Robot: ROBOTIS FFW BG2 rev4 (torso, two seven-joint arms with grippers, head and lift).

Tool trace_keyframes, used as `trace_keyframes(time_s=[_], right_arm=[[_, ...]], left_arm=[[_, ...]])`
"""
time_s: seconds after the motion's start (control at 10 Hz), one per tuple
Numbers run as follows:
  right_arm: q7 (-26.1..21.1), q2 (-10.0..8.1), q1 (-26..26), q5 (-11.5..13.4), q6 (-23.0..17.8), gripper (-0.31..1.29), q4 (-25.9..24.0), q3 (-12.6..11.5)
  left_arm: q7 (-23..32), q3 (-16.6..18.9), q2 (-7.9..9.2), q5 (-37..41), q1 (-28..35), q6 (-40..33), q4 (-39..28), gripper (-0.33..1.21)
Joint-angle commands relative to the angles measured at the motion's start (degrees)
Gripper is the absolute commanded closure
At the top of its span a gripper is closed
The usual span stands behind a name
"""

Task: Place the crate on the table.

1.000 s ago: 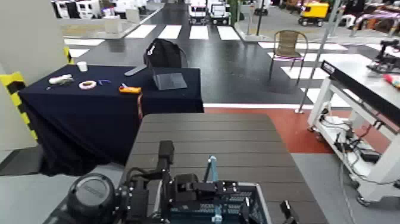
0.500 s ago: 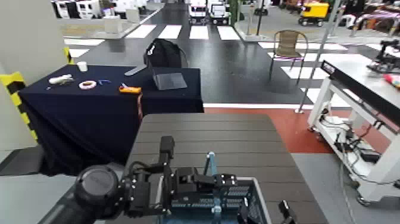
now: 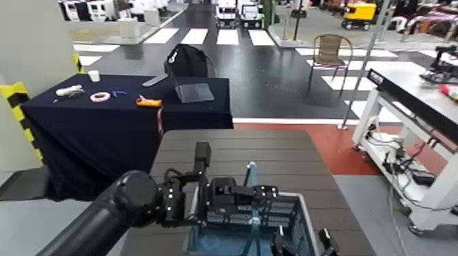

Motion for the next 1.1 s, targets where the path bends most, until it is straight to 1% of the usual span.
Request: trace_keyframes(time_s=[0.1,0.2,0.4,0.8,1.1], right_arm=[[0.00,-0.12,-0.23,0.00,-0.41,0.13,0.17,0.08],[0.00,-0.21,-0.15,0.00,-0.58,0.13,0.17,0.08],[0.00,-0.30,-0.23,-0.09,-0.84,0.13,0.26,0.08],[0.00,-0.30,-0.50,-0.09,-1.28,0.13,0.44,0.34],[0.00,-0.30,-0.59,-0.27,-1.90,0.13,0.61,0.43]], left_arm=[[-4.21,-2.59,-1.82,-3.91,-4.04,-4.13,5.92,1.20],[-7.20,-3.91,-2.88,-6.02,-6.15,-5.89,9.70,1.20],[-10.80,-5.50,-4.72,-7.86,-8.53,-8.70,14.18,1.20],[-14.05,-5.32,-6.48,-10.50,-10.55,-14.06,20.34,1.20],[-15.90,-5.76,-6.74,-11.11,-9.93,-16.70,21.48,1.18]])
